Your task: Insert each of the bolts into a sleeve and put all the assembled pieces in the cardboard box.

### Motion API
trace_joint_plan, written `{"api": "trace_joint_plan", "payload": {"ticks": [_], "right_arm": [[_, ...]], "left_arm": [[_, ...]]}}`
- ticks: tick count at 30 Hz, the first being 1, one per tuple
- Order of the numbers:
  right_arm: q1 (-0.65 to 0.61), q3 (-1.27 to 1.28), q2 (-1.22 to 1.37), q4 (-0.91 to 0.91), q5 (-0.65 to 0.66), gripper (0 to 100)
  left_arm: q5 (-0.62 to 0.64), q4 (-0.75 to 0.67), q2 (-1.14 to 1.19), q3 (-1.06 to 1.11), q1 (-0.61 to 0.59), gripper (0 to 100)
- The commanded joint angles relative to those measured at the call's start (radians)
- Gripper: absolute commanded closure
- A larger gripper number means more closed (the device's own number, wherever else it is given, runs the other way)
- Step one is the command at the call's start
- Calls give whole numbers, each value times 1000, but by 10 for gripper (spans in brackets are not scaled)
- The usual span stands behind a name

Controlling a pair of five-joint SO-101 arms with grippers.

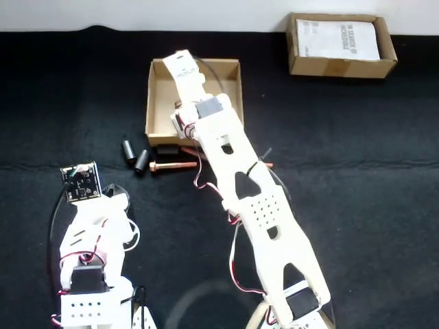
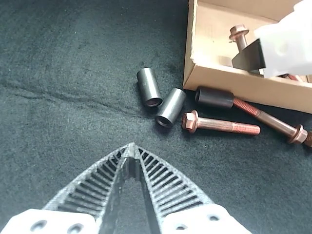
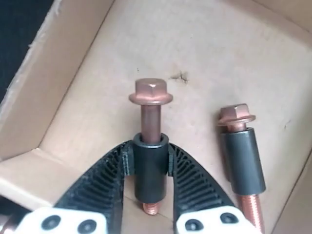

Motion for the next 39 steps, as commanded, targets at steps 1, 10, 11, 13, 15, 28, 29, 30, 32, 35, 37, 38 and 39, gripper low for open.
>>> {"api": "trace_joint_plan", "payload": {"ticks": [1, 10, 11, 13, 15, 28, 29, 30, 32, 35, 37, 38, 39], "right_arm": [[-24, -42, -12, 15, 20, 985], [-64, -309, -10, 280, 20, 756], [-65, -354, -10, 303, 20, 756], [-67, -456, -10, 358, 20, 756], [-70, -559, -12, 437, 20, 756], [-62, -77, -381, 605, -61, 757], [-67, -4, -415, 604, -60, 757], [-70, 61, -443, 602, -60, 757], [-73, 171, -487, 602, -58, 757], [-68, 272, -519, 601, -58, 757], [-62, 288, -521, 599, -58, 757], [-62, 288, -519, 598, -57, 757], [-62, 289, -516, 590, -57, 757]], "left_arm": [[-6, -12, -33, 19, -8, 990], [-8, -12, -33, 19, -8, 990], [-8, -12, -33, 19, -8, 990], [-8, -14, -33, 19, -10, 990], [-5, -35, -33, 19, -31, 990], [-2, -203, -33, 19, -539, 990], [-2, -209, -33, 19, -598, 990], [-2, -209, -33, 19, -641, 990], [-2, -206, -33, 19, -697, 990], [-2, -206, -33, 19, -728, 990], [-2, -206, -33, 19, -728, 990], [-2, -206, -33, 19, -728, 990], [-2, -207, -33, 19, -730, 990]]}}
